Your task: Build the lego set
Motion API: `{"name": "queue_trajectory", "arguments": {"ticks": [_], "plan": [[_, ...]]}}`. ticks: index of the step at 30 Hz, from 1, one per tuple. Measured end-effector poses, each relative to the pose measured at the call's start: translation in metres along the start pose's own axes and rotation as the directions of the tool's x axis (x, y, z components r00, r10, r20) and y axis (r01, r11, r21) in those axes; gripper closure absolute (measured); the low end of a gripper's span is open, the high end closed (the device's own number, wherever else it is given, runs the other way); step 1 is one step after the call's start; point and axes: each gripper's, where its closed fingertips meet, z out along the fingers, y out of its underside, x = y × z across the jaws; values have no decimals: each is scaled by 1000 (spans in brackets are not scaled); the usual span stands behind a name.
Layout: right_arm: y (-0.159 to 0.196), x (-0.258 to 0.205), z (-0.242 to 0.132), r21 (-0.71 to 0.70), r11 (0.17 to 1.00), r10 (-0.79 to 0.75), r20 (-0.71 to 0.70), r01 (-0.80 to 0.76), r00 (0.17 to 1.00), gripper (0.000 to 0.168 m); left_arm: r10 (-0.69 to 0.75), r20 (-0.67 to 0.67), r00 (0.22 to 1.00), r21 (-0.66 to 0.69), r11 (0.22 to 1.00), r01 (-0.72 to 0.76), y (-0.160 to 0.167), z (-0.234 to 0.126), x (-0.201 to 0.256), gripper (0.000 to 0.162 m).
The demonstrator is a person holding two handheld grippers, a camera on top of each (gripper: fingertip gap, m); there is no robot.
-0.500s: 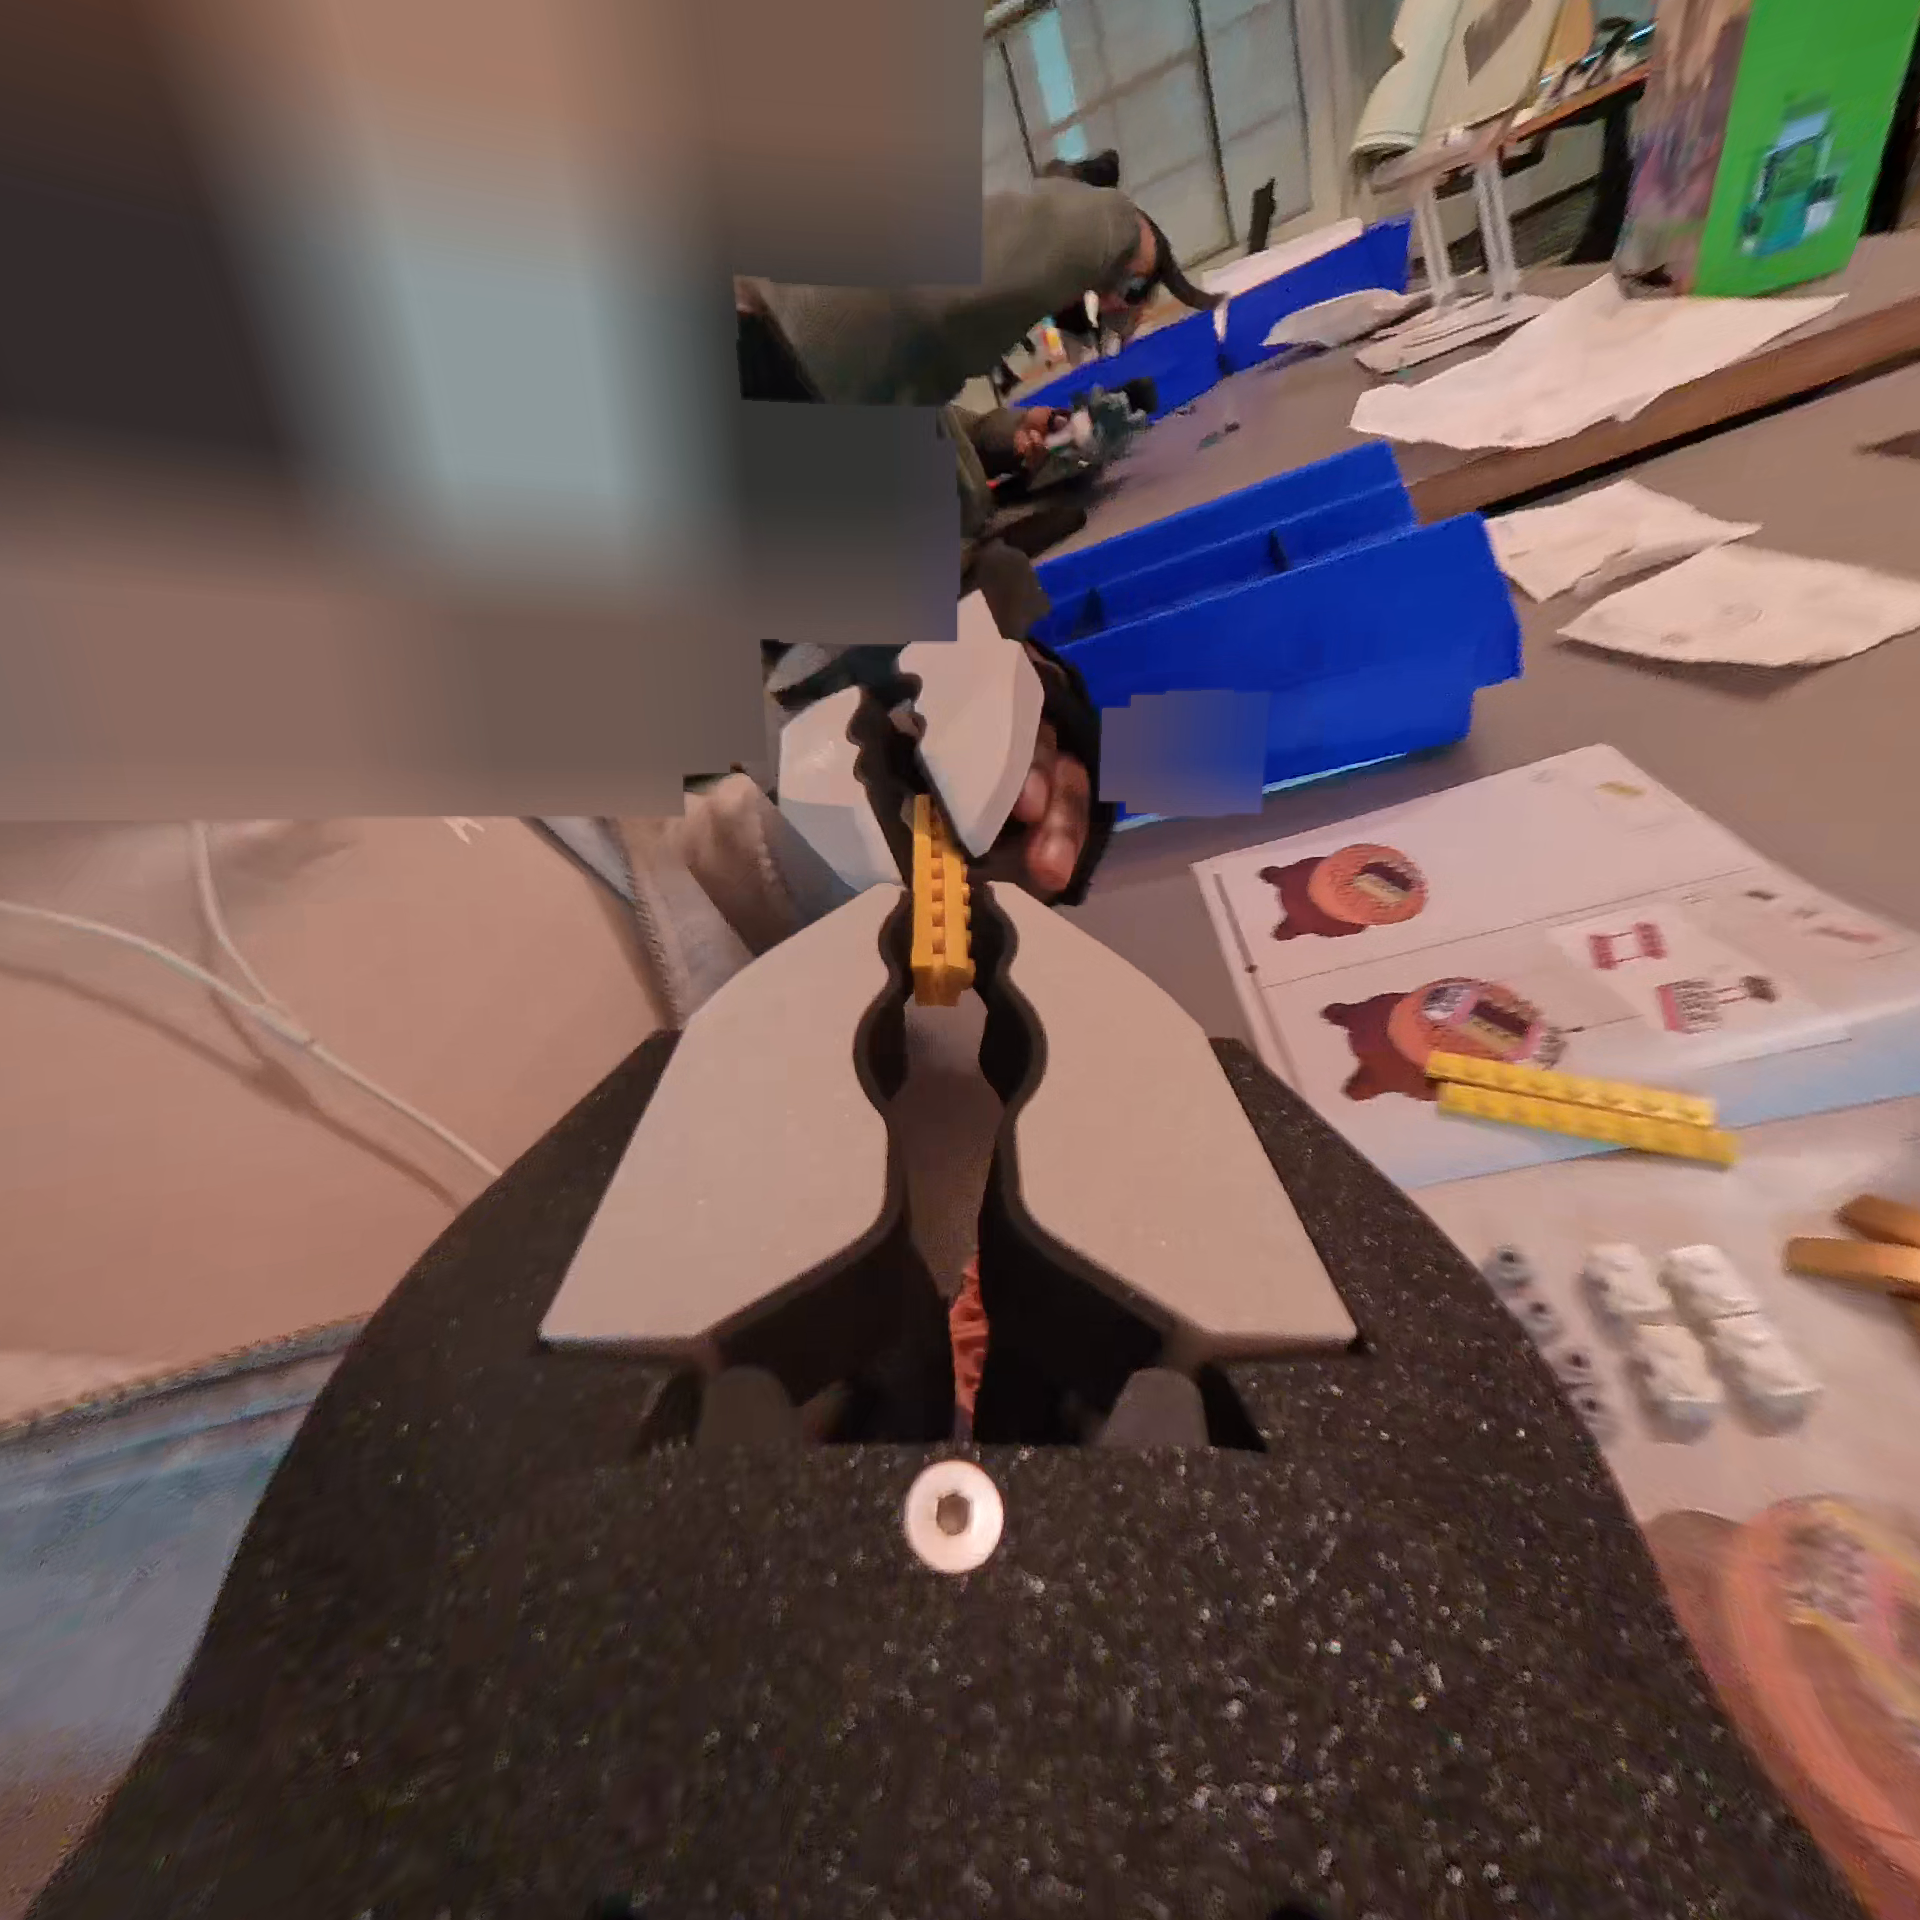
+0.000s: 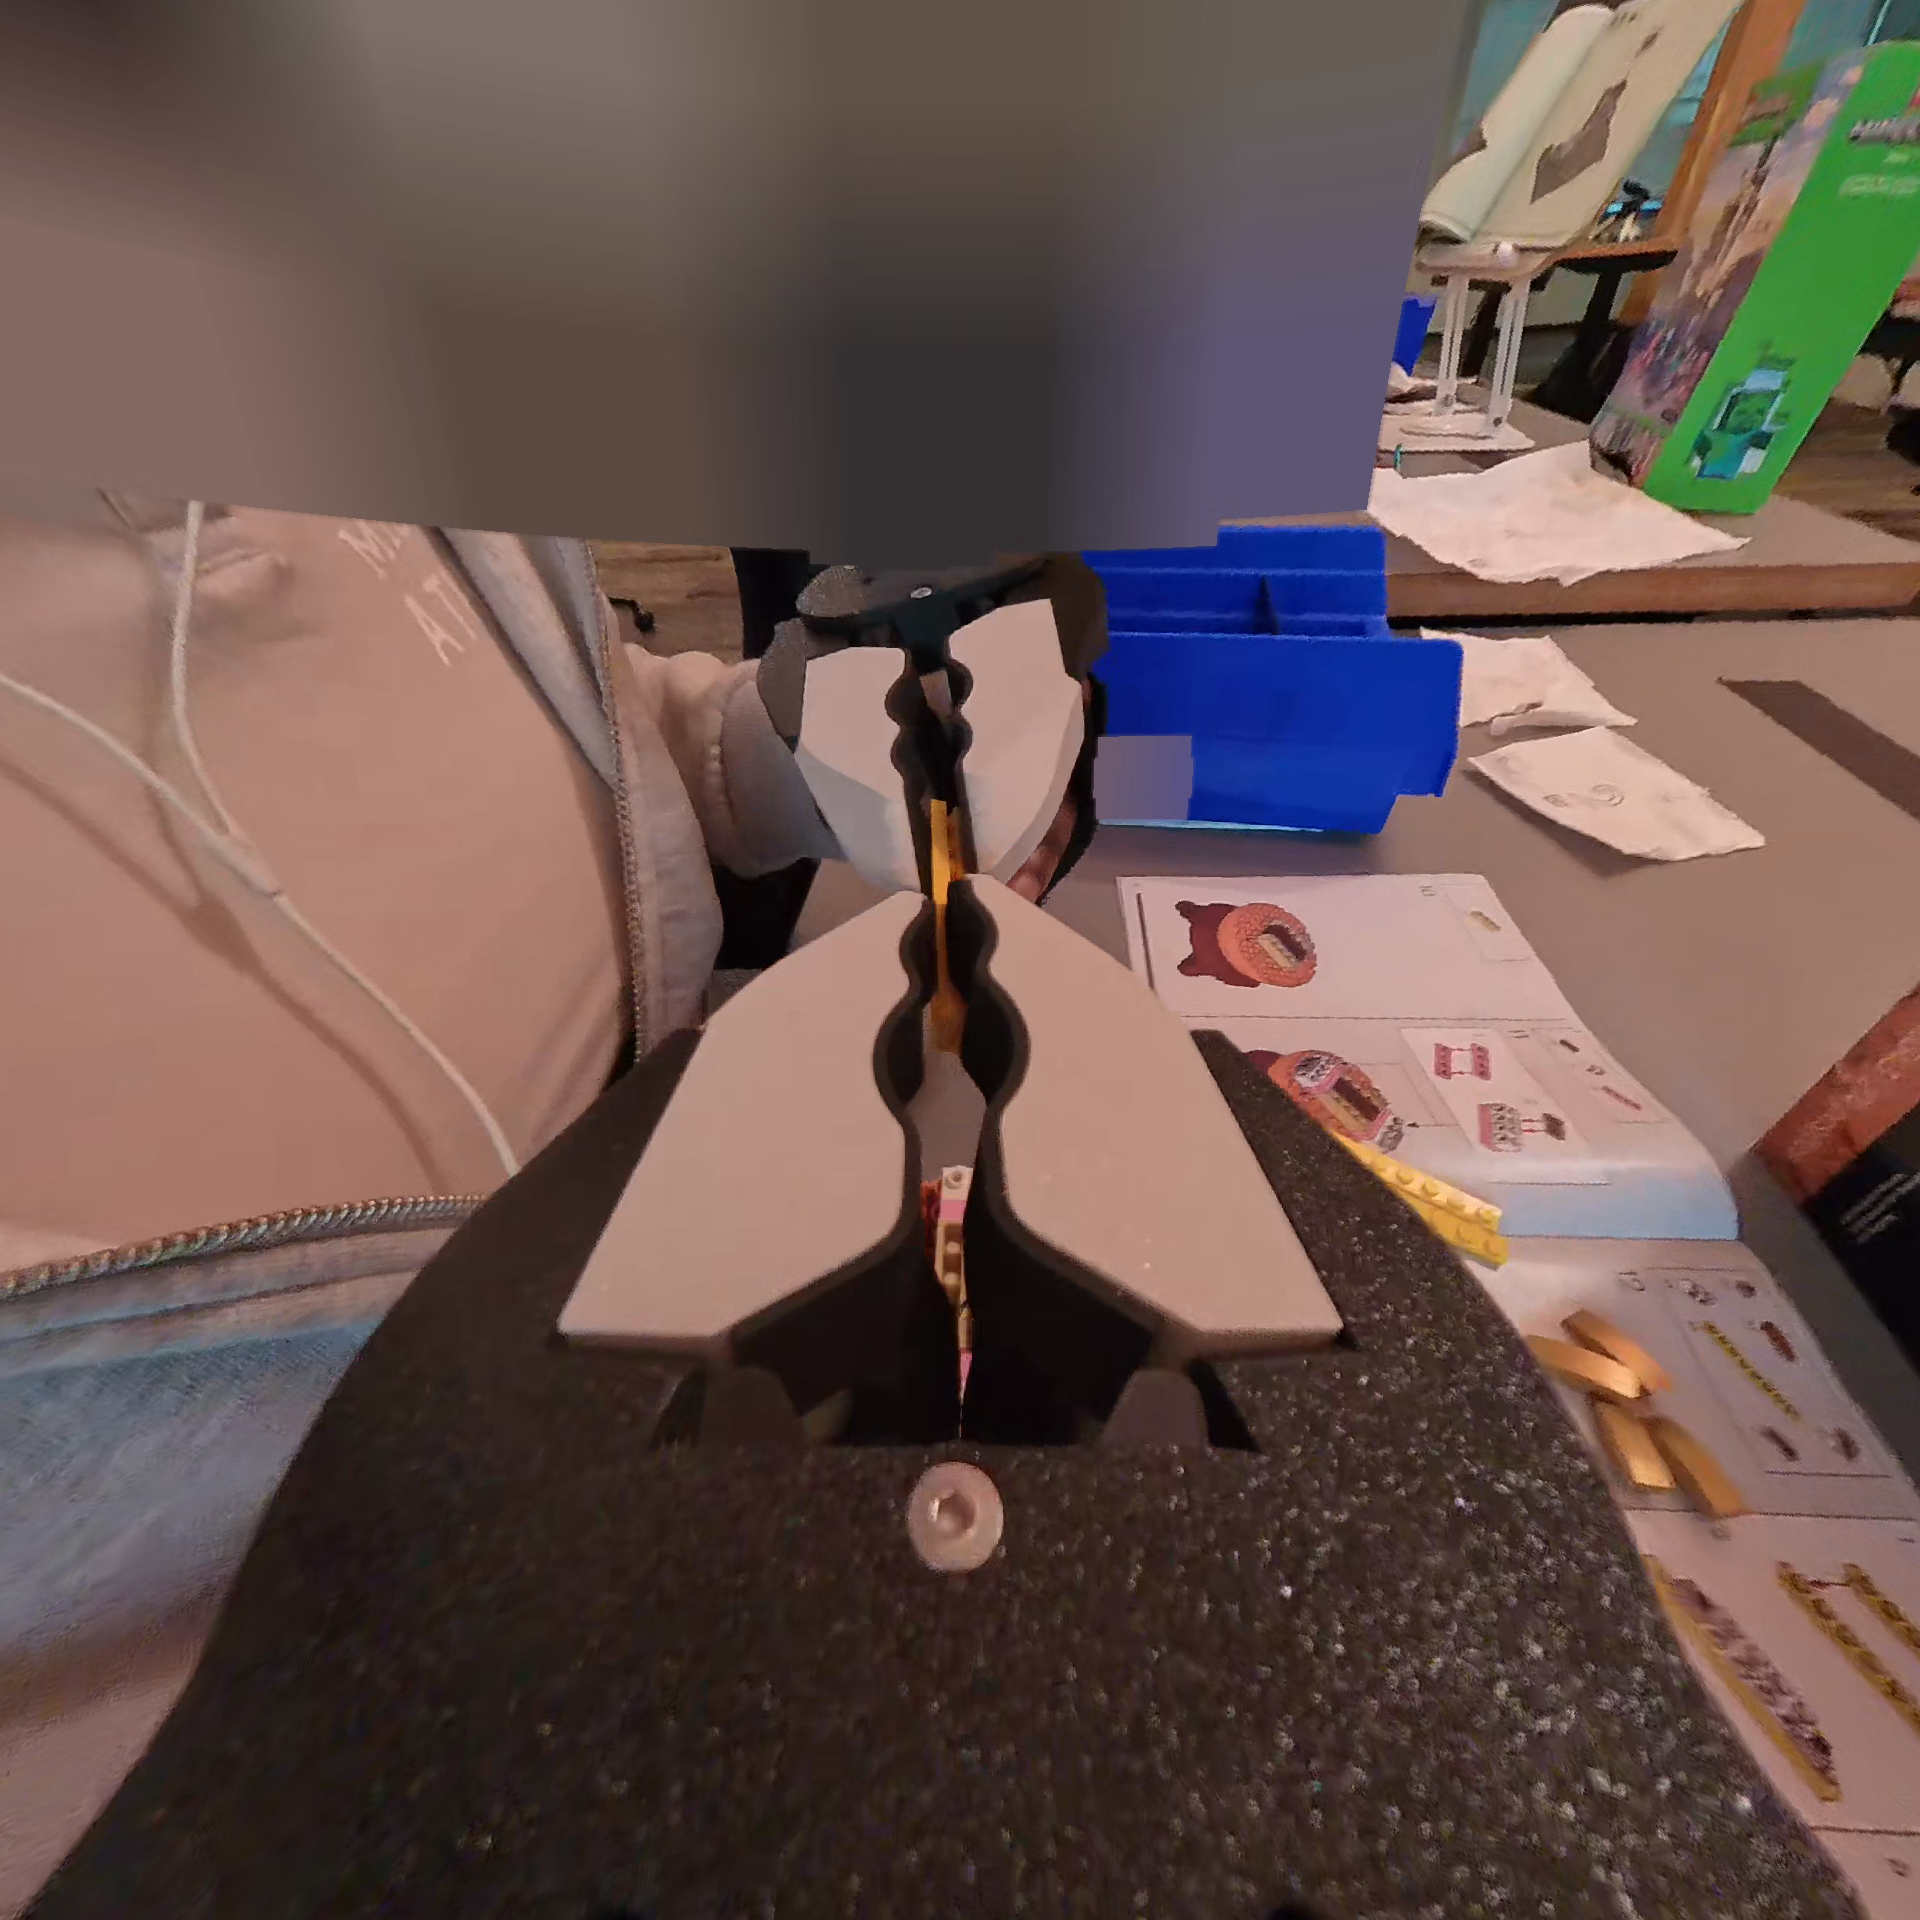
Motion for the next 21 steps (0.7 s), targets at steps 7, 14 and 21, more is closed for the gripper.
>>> {"name": "queue_trajectory", "arguments": {"ticks": [7,14,21], "plan": [[-7,0,-10,-12,999,-46,-11,46,999,153,185,17,983,-14,983,-185,-3,0,5,155],[-4,-4,-8,-31,995,-100,-5,100,995,159,153,3,988,28,988,-153,-12,1,5,154],[6,-4,-4,-160,972,-181,-59,169,982,159,-4,-70,998,0,1000,4,-4,-1,8,155]]}}
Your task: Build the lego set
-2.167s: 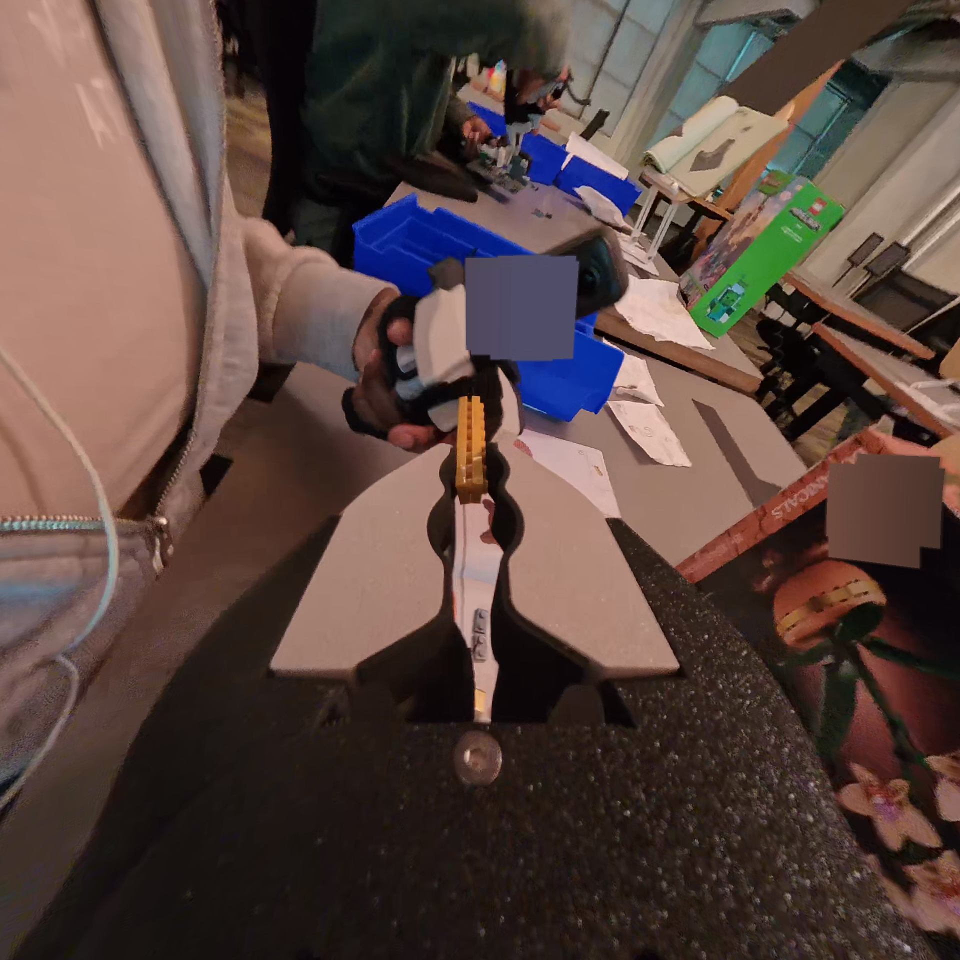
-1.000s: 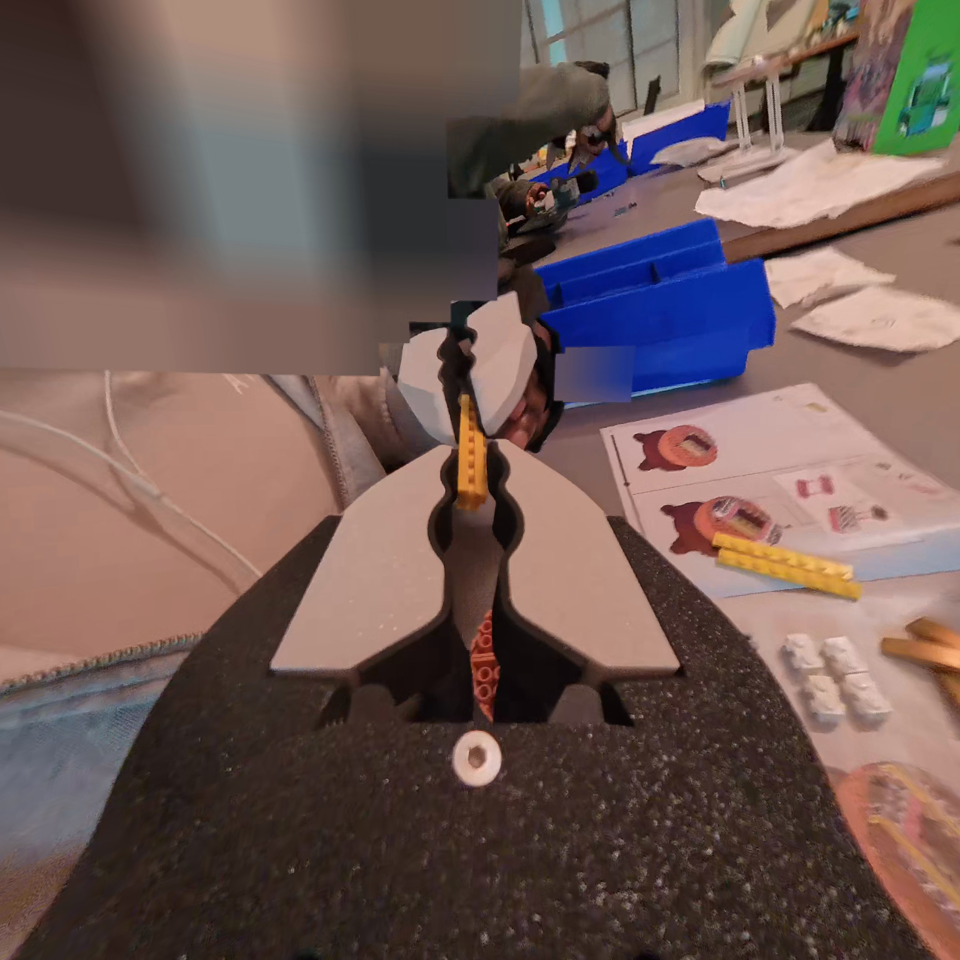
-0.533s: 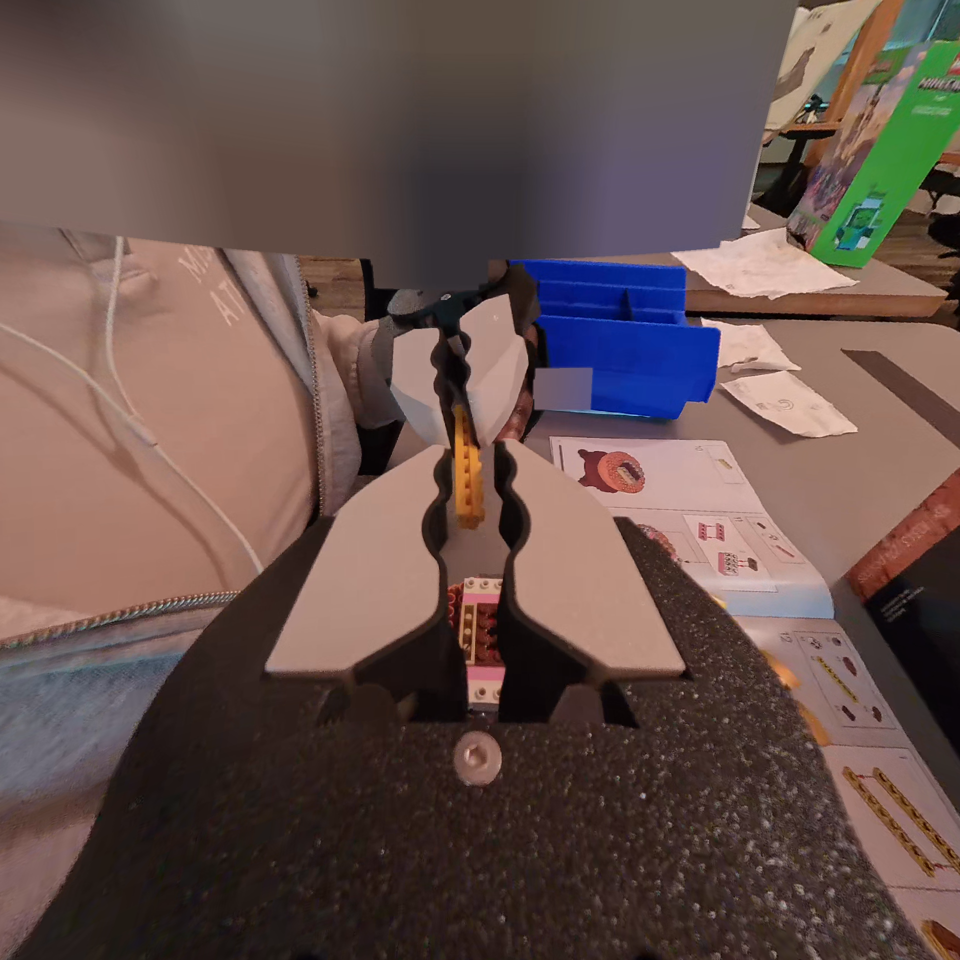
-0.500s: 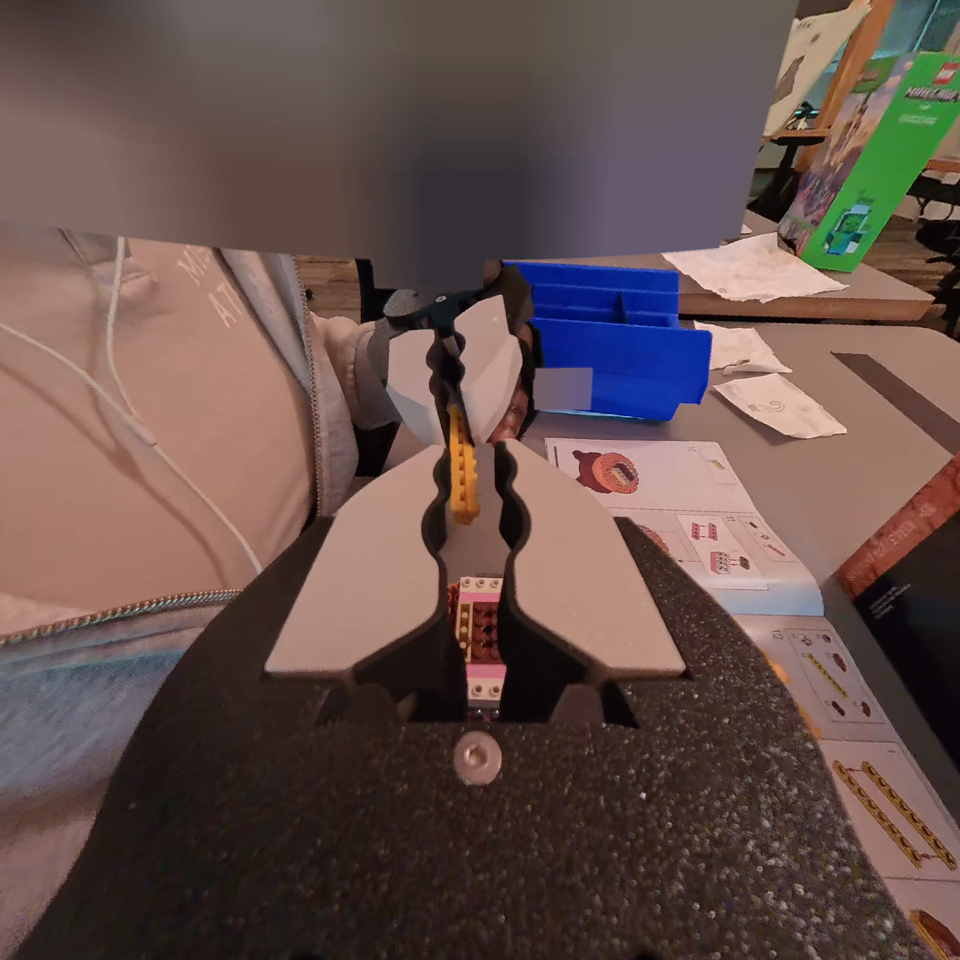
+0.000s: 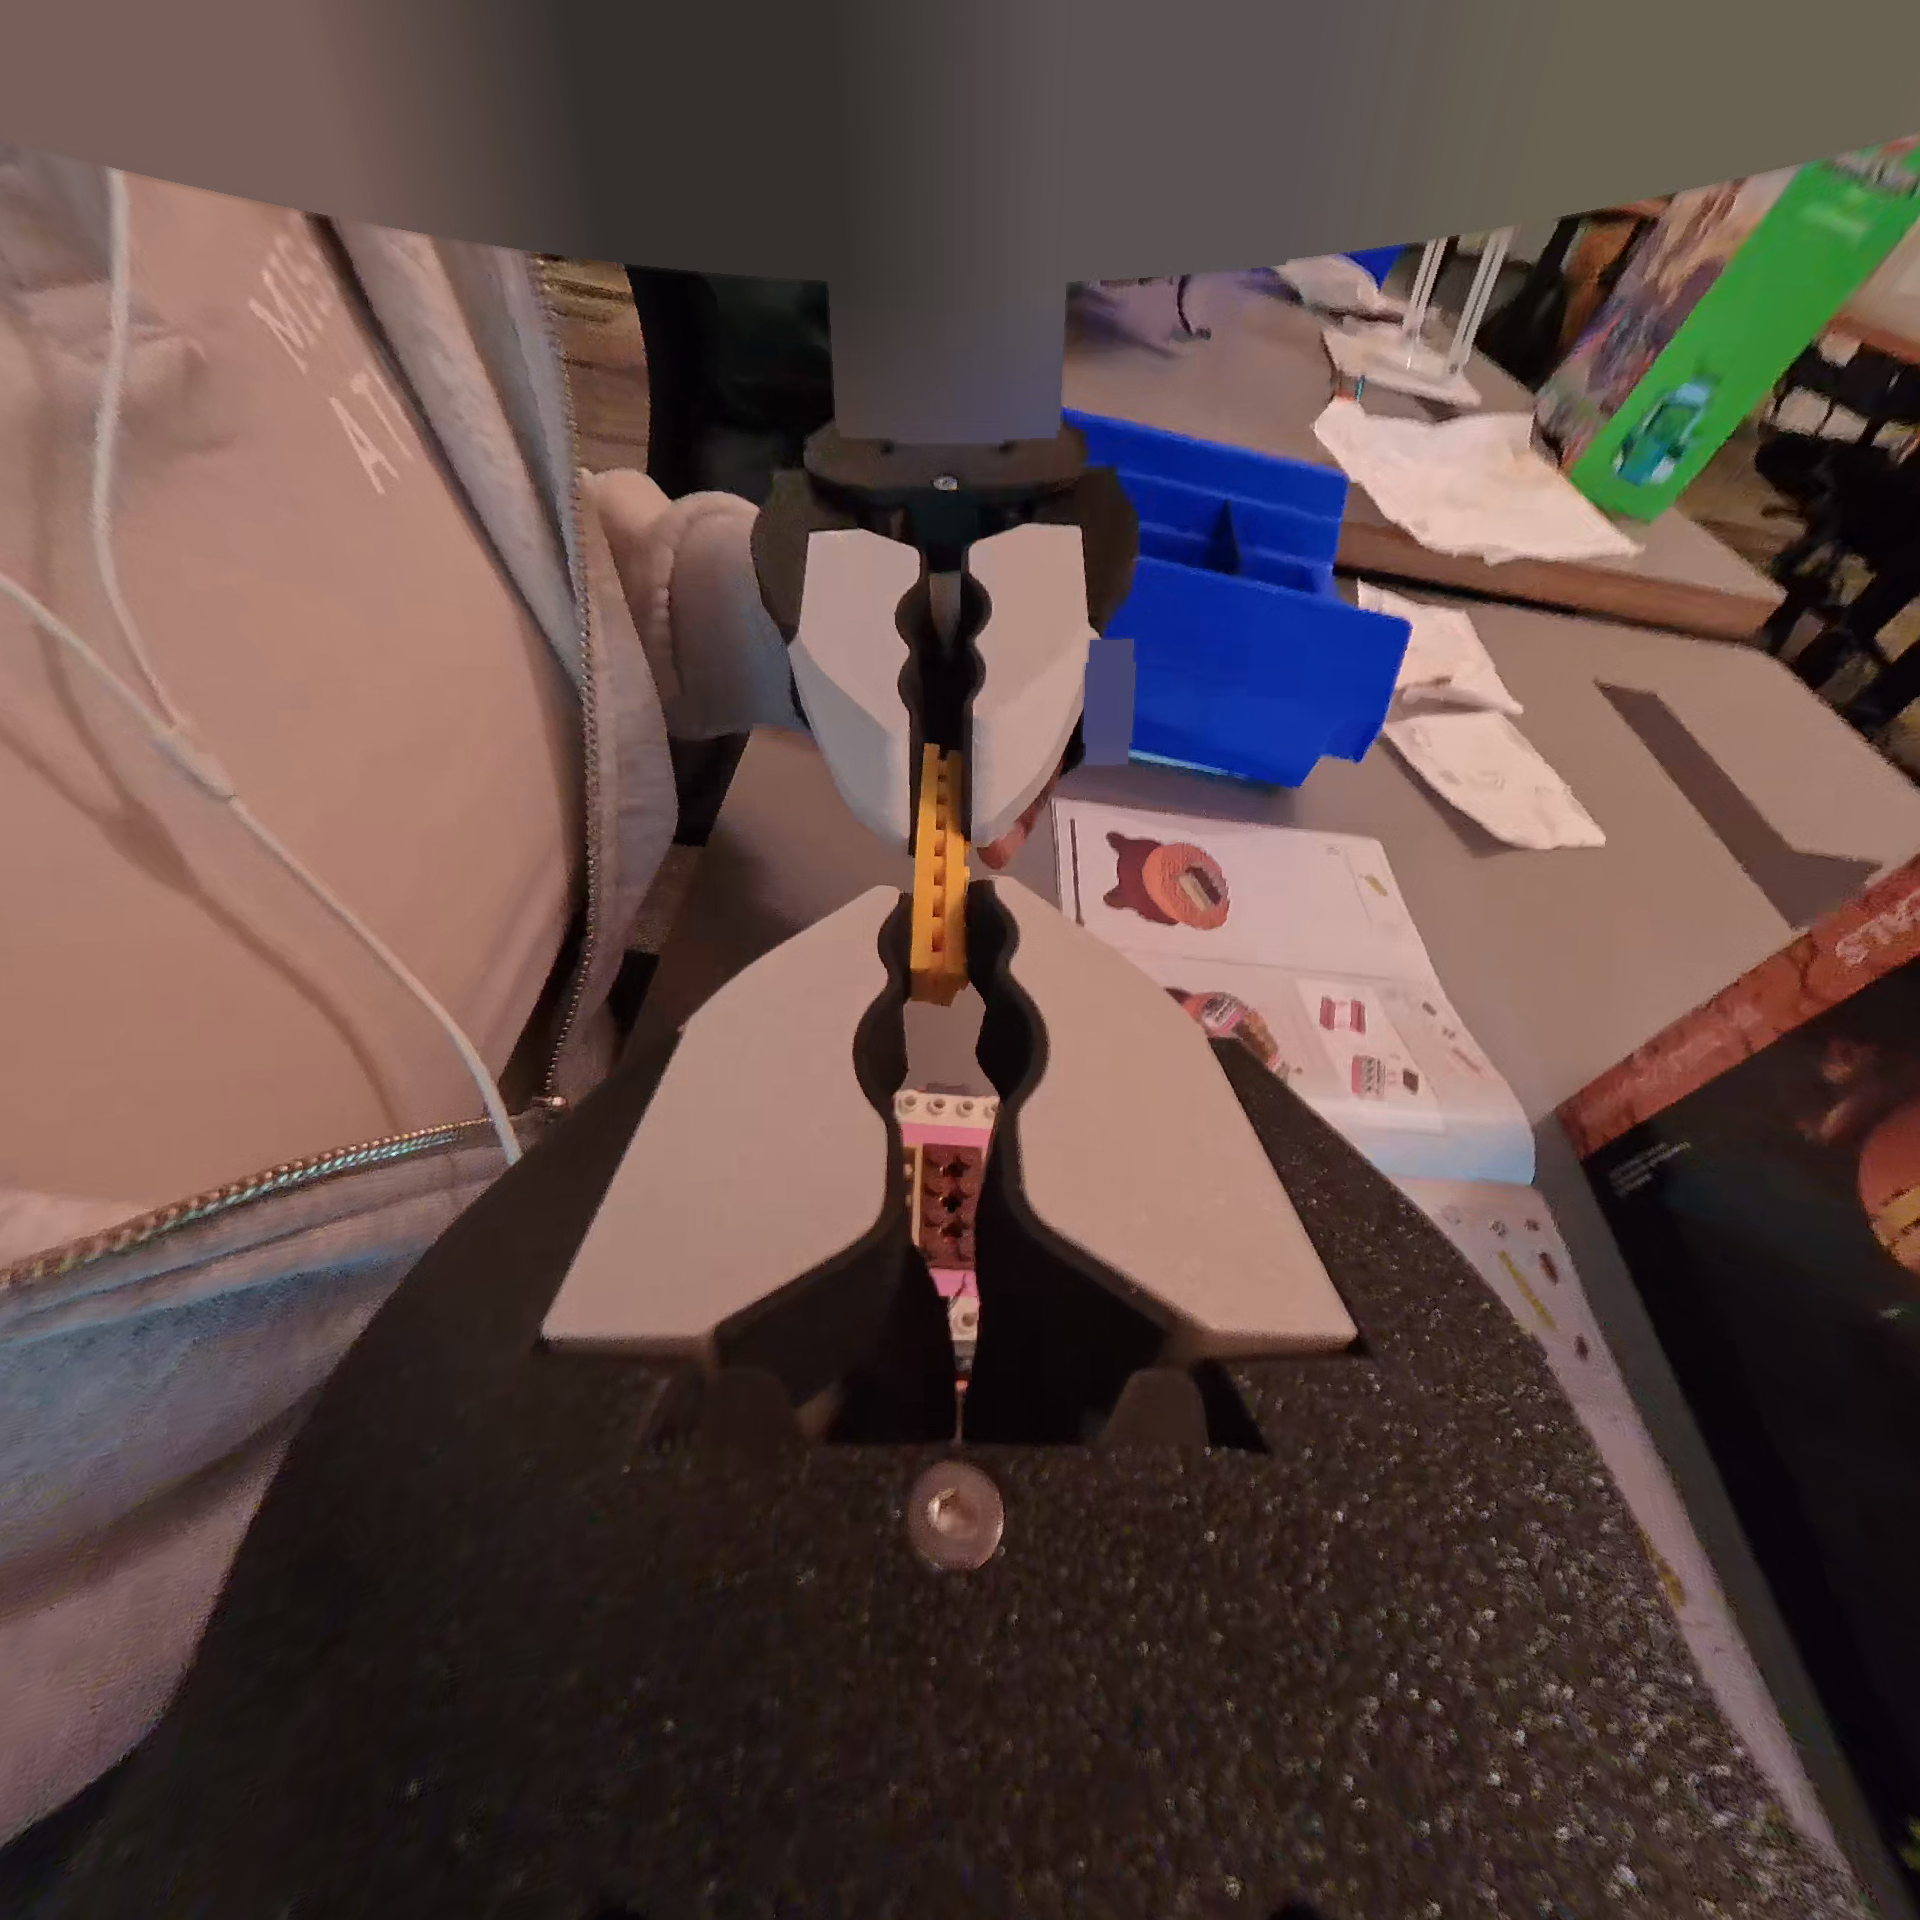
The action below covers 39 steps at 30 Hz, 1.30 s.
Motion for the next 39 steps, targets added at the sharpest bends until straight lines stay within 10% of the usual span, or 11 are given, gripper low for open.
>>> {"name": "queue_trajectory", "arguments": {"ticks": [24,39], "plan": [[7,1,-1,-42,999,-26,23,27,999,159,-53,-25,998,-134,990,49,12,-4,0,152],[15,-2,0,-52,943,332,88,-328,939,159,308,18,951,-230,927,-296,19,-2,4,155]]}}
